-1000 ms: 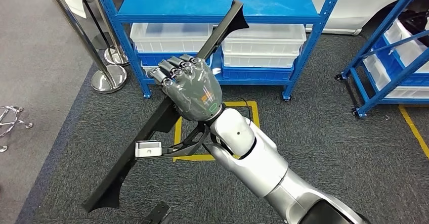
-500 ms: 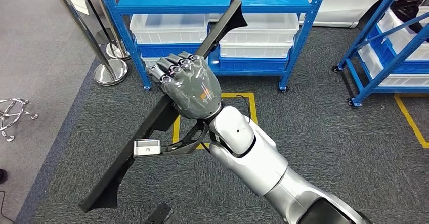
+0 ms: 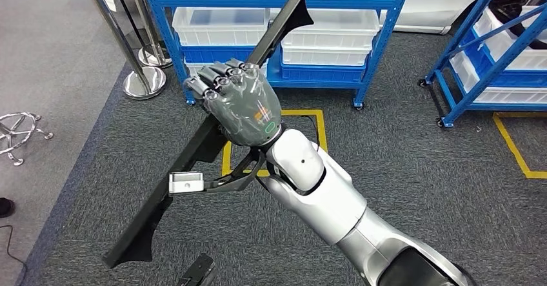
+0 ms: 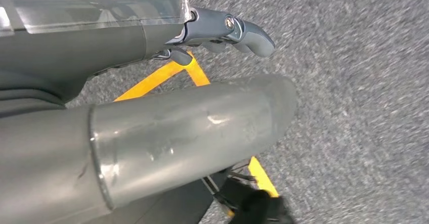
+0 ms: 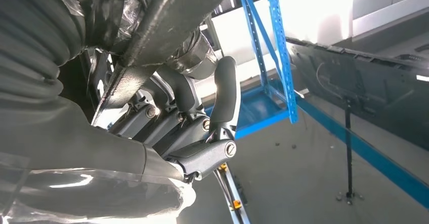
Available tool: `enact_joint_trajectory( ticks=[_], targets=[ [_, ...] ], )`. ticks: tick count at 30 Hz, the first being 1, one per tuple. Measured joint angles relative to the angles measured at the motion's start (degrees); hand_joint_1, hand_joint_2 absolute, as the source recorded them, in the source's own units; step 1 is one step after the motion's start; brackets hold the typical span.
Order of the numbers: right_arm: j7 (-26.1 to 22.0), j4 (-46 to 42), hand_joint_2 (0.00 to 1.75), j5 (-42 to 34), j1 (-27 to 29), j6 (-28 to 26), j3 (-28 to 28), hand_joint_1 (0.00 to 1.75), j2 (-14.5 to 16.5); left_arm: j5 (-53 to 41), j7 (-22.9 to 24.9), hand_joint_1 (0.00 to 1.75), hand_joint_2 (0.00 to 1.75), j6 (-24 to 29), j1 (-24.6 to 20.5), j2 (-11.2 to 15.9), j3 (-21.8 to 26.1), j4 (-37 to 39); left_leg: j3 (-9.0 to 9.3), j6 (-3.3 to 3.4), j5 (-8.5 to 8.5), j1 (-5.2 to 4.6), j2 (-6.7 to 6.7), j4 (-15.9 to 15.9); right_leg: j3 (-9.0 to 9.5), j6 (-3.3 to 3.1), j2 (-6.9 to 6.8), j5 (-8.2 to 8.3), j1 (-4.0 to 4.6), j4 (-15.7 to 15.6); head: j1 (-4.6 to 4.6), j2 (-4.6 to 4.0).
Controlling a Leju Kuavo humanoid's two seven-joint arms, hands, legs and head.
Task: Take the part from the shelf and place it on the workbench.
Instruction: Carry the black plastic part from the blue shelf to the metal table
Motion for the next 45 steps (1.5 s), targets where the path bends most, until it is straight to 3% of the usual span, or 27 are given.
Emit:
enact_joint_trajectory(
  ticks=[2,4,5,7,9,10,12,14,16,17,19,20,22,24,25,26,27,29,31,33,35,36,39,40,41,43,45],
  targets=[
    [0.0,0.1,1.75,-0.1,-0.2,0.0,0.0,1.75,0.4,0.0,-0.1,0.0,0.0,0.0,0.2,0.0,0.1,0.0,-0.77,-0.69,0.74,-0.09,-0.02,0.4,2.33,-0.33,0.11,-1.54,0.28,-4.3,-0.01,0.0],
    [0.0,0.3,1.75,-0.1,-0.3,0.0,0.0,1.75,0.5,0.0,-0.1,0.0,0.0,0.0,0.5,0.1,0.2,0.0,-1.22,-1.46,1.28,0.15,-0.02,0.5,1.83,-1.03,0.05,-0.96,0.39,-4.9,0.01,0.0],
    [0.0,0.4,1.75,-0.1,-0.3,0.0,0.0,1.75,0.6,0.0,-0.1,0.0,0.0,0.0,0.7,0.1,0.2,0.0,-1.7,-1.77,0.4,0.3,-0.03,1.0,1.37,-1.49,-0.03,-0.37,0.39,-5.0,0.01,0.0],
    [0.0,0.7,1.75,-0.1,-0.3,0.0,0.0,1.75,0.8,0.0,-0.1,0.0,0.0,-0.1,1.0,0.1,0.2,0.0,-3.29,-2.26,-4.14,0.5,-0.07,5.0,0.12,-2.25,-0.17,0.93,0.3,-5.2,-0.01,0.0],
    [0.0,0.8,1.75,-0.1,-0.3,0.0,0.0,1.75,1.0,-0.1,-0.1,0.0,0.0,-0.1,1.0,0.1,0.2,0.0,-5.13,-2.51,-9.19,0.51,-0.08,12.3,-1.43,-2.52,-0.21,2.15,0.43,-5.1,-0.02,0.0],
    [0.0,1.0,1.75,0.0,-0.3,0.0,0.0,1.75,1.0,-0.1,-0.1,0.0,0.0,-0.1,1.0,0.1,0.2,0.0,-5.47,-2.53,-10.19,0.5,-0.08,15.4,-2.24,-2.54,-0.24,2.76,0.51,-5.1,-0.01,0.0],
    [0.0,1.3,1.75,0.0,-0.3,0.0,0.0,1.75,1.1,-0.1,-0.1,0.0,0.0,-0.1,1.0,0.2,0.2,0.0,-3.58,-2.36,-8.69,0.46,-0.1,16.1,-3.75,-2.47,-0.26,3.85,0.61,-4.9,-0.01,0.0],
    [0.1,1.5,1.75,0.1,-0.4,0.0,0.0,1.75,1.2,-0.1,-0.1,0.0,0.0,-0.1,0.9,0.3,0.2,0.0,1.97,-1.86,-6.53,0.33,-0.17,9.6,-4.9,-2.25,-0.23,4.77,0.63,-4.7,-0.01,0.0],
    [0.1,1.6,1.75,0.2,-0.5,0.0,0.0,1.75,1.5,-0.1,-0.1,0.0,0.0,-0.1,0.5,0.4,0.2,0.0,7.23,-1.32,-6.84,-0.01,-0.25,2.0,-5.47,-1.73,-0.23,5.66,0.64,-4.7,-0.01,0.0],
    [0.2,1.6,1.75,0.2,-0.6,0.0,0.0,1.75,1.7,-0.1,-0.1,0.0,0.0,-0.1,0.4,0.4,0.2,0.0,8.42,-1.06,-7.31,-0.21,-0.28,-0.1,-5.58,-1.39,-0.28,6.15,0.59,-4.8,0.0,0.0],
    [0.2,1.8,1.75,0.4,-0.8,0.0,0.0,1.75,1.9,-0.1,0.0,0.0,0.0,-0.1,0.3,0.5,0.2,0.0,8.38,-0.41,-6.69,-0.3,-0.26,-1.3,-5.7,-0.69,-0.34,7.02,0.54,-5.1,0.0,0.0],
    [0.3,1.8,1.75,0.4,-0.8,0.0,0.0,1.75,1.9,-0.1,0.0,0.0,0.0,-0.1,0.3,0.5,0.2,0.0,8.14,0.03,-6.02,-0.22,-0.15,-1.6,-5.93,-0.38,-0.27,6.61,0.51,-4.9,0.01,0.0],
    [0.4,2.0,1.75,0.5,-1.0,0.0,0.0,1.75,1.9,-0.1,0.0,0.0,0.0,0.0,0.2,0.5,0.2,0.0,7.23,0.89,-4.54,0.02,0.09,-2.2,-7.16,0.1,-0.12,2.73,0.48,-1.7,0.03,0.0],
    [0.6,2.1,1.75,0.6,-1.1,0.0,0.0,1.75,1.9,-0.1,0.0,0.0,0.0,0.0,-0.1,0.5,0.2,0.0,5.56,1.28,-3.35,-0.09,0.19,-2.0,-9.01,0.45,-0.07,-2.77,0.34,5.2,0.03,0.0],
    [0.6,2.2,1.75,0.7,-1.1,-0.1,0.0,1.75,1.9,-0.1,0.0,0.0,0.0,0.0,-0.1,0.5,0.2,0.0,4.64,1.29,-2.79,-0.12,0.19,-1.8,-9.57,0.61,-0.07,-4.06,0.27,8.4,0.03,0.0],
    [0.6,2.3,1.75,0.9,-1.1,-0.1,0.1,1.75,1.9,-0.1,0.0,0.0,0.0,0.0,-0.1,0.5,0.3,0.0,3.7,1.22,-2.26,-0.13,0.2,-1.5,-9.47,0.74,-0.08,-4.01,0.18,10.4,0.02,0.0],
    [0.7,2.3,1.75,1.0,-1.1,-0.1,0.1,1.75,1.9,-0.1,0.1,0.0,0.0,0.0,-0.1,0.5,0.3,0.0,2.76,1.12,-1.78,-0.14,0.2,-1.2,-8.51,0.82,-0.09,-2.83,0.06,10.7,0.02,0.0],
    [0.7,2.4,1.75,1.1,-1.1,-0.1,0.1,1.75,1.9,-0.1,0.1,0.0,0.0,0.0,-0.2,0.6,0.3,0.0,1.04,0.77,-1.03,-0.1,0.18,-0.4,-3.87,0.82,-0.12,-0.29,-0.18,5.7,0.02,0.0],
    [0.8,2.4,1.75,1.2,-1.1,-0.1,0.1,1.75,2.1,-0.1,0.1,0.0,0.0,0.0,-0.2,0.6,0.3,0.0,-0.25,0.21,-0.46,-0.18,0.13,0.5,1.05,0.56,-0.09,-0.79,-0.05,-1.5,0.01,0.0],
    [1.0,2.4,1.75,1.3,-1.1,-0.2,0.1,1.75,2.2,-0.2,0.1,0.0,0.0,0.0,-0.2,0.6,0.3,0.0,-0.88,-0.52,0.3,-0.2,0.11,0.8,2.54,0.01,0.01,-1.71,0.3,-4.6,0.0,0.0],
    [1.0,2.4,1.75,1.4,-1.2,-0.2,0.1,1.75,2.2,-0.3,0.1,0.0,0.0,0.0,-0.2,0.6,0.3,0.0,-1.31,-1.26,0.52,0.03,0.03,0.9,1.94,-0.89,-0.06,-0.85,0.31,-5.0,0.01,0.0],
    [1.1,2.4,1.75,1.5,-1.2,-0.3,0.1,1.75,2.2,-0.3,0.1,0.0,0.0,0.0,-0.2,0.5,0.3,0.0,-1.76,-1.57,-0.54,0.17,-0.02,1.7,1.56,-1.37,-0.12,-0.29,0.28,-5.2,0.0,0.0],
    [1.1,2.4,1.75,1.8,-1.2,-0.5,0.1,1.75,2.2,-0.5,0.1,0.0,0.0,0.0,-0.2,0.5,0.3,0.0,-4.27,-2.21,-7.74,0.44,-0.1,9.9,-0.17,-2.21,-0.19,1.33,0.22,-5.3,-0.01,0.0],
    [1.1,2.4,1.75,1.9,-1.2,-0.5,0.1,1.75,2.2,-0.5,0.1,0.0,0.0,0.0,-0.2,0.5,0.3,0.0,-5.0,-2.34,-9.51,0.48,-0.09,13.3,-0.87,-2.27,-0.2,1.83,0.28,-5.3,-0.01,0.0],
    [1.1,2.4,1.75,1.9,-1.2,-0.6,0.1,1.75,2.2,-0.5,0.1,0.0,0.0,0.0,-0.2,0.6,0.3,0.0,-5.14,-2.41,-10.04,0.49,-0.09,15.6,-1.58,-2.25,-0.19,2.32,0.34,-5.2,-0.01,0.0],
    [1.0,2.4,1.75,2.0,-1.2,-0.7,0.1,1.75,2.2,-0.5,0.1,0.0,0.0,0.1,-0.2,0.6,0.3,0.0,-2.75,-2.27,-7.75,0.46,-0.1,14.5,-2.85,-2.14,-0.15,3.15,0.4,-5.0,-0.01,0.0],
    [0.9,2.4,1.75,1.9,-1.2,-0.8,0.1,1.75,2.2,-0.6,0.0,0.0,0.0,0.2,-0.4,0.6,0.3,0.0,2.71,-1.74,-5.55,0.32,-0.16,7.2,-3.68,-1.81,-0.1,3.76,0.47,-4.8,-0.01,0.0]
  ],
)
